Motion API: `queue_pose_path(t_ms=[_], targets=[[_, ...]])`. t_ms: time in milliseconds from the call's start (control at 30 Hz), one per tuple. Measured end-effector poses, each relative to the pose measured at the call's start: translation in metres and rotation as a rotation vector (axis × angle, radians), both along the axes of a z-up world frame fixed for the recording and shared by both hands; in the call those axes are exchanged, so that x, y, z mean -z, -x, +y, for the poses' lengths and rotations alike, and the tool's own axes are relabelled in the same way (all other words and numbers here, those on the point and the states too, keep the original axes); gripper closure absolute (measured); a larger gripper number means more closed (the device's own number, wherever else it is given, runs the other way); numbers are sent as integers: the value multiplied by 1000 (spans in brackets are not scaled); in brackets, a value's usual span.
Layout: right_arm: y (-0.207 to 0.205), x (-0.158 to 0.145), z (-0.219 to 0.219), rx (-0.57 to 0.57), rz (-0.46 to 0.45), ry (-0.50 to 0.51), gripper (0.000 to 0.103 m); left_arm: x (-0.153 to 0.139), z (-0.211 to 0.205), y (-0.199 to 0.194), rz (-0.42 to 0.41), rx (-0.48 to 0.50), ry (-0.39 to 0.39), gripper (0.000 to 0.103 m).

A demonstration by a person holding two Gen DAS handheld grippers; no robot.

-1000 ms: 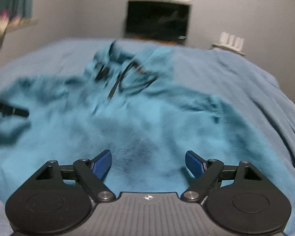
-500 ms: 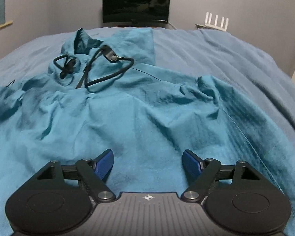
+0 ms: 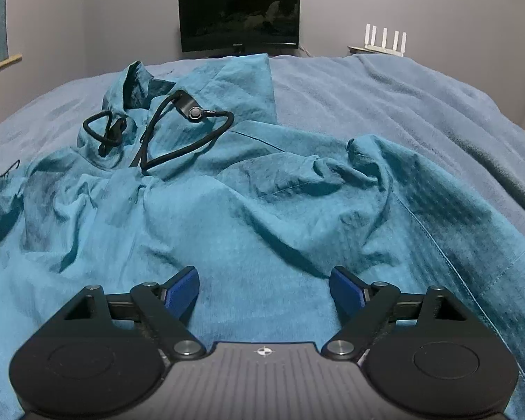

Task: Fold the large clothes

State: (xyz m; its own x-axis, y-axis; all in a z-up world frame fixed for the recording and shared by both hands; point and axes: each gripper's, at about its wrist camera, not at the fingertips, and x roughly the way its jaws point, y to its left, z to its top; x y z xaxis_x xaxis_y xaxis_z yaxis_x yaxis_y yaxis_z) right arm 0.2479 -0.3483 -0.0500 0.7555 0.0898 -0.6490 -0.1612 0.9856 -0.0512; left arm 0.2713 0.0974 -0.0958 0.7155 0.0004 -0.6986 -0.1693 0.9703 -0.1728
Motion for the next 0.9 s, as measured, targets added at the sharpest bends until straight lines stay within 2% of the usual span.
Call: queue_pose_path(t_ms=[100,167,267,367,467,600,667,767,900], targets=[[1,-8,-1,3,-16,-21,22,-13,-2,5,-32,-26,16,29],[5,-20,-4,-11,-54,-56,23,-27,-5,8,-89,-14,65,29],[9,-43,-6,-11,-114,-125,23,-42,-18,7,-176,38,100,27],[-1,-60,-6,-31,-122,-196,23,-43,-36,-2,-213,106,97,27],[-32,-73,-3,-47,-116,-228,23,-31,-51,-9,-209,148,91,27],[-79,-80,4,-56,-137,-199,27,-21,-58,-9,-231,185,14,26],[-109,-79,8,-50,-134,-207,35,-18,-60,-9,-257,189,-14,26],[-151,-72,11,-25,-117,-287,36,-14,-63,-11,-291,192,-40,26],[-205,-61,24,-4,-119,-298,36,-5,-64,-14,-295,210,-53,22]])
